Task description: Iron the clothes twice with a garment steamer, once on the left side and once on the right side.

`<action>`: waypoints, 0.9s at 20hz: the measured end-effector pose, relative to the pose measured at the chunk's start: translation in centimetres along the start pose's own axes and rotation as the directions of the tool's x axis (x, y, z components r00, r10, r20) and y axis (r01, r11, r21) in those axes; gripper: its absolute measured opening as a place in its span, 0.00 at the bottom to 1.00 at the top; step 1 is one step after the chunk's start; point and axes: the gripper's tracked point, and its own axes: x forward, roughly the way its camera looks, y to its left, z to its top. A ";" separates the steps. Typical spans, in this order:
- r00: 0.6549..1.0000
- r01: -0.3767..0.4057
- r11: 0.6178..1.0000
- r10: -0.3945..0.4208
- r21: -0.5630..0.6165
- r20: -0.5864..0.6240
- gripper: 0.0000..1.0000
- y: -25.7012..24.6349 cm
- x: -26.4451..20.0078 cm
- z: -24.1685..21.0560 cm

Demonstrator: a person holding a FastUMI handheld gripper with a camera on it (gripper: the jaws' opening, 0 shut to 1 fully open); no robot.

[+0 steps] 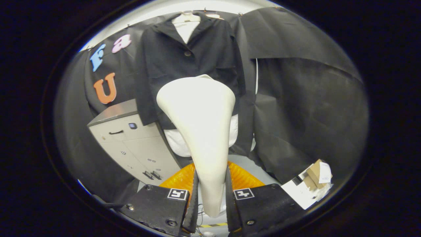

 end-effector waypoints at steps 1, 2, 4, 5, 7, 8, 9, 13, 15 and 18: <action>1.000 -0.013 1.000 0.013 -0.012 0.015 0.38 0.9 -1.7 0.1; 0.999 -0.028 0.999 0.029 -0.024 0.032 0.38 1.8 -3.6 0.0; 0.996 -0.061 0.997 0.065 -0.049 0.065 0.38 3.2 -6.8 0.3; 0.993 -0.076 0.995 0.080 -0.058 0.081 0.38 3.7 -8.2 0.6; 0.989 -0.095 0.993 0.102 -0.067 0.106 0.38 4.2 -10.6 1.0; 0.987 -0.103 0.992 0.111 -0.069 0.119 0.38 4.3 -11.4 0.9; 0.985 -0.108 0.991 0.117 -0.076 0.131 0.38 4.4 -12.2 0.9; 0.979 -0.126 0.989 0.137 -0.080 0.149 0.38 4.4 -14.7 -0.2; 0.977 -0.122 0.989 0.134 -0.080 0.167 0.38 4.3 -15.6 -0.8; 0.976 -0.127 0.989 0.138 -0.075 0.167 0.38 4.3 -16.4 -2.0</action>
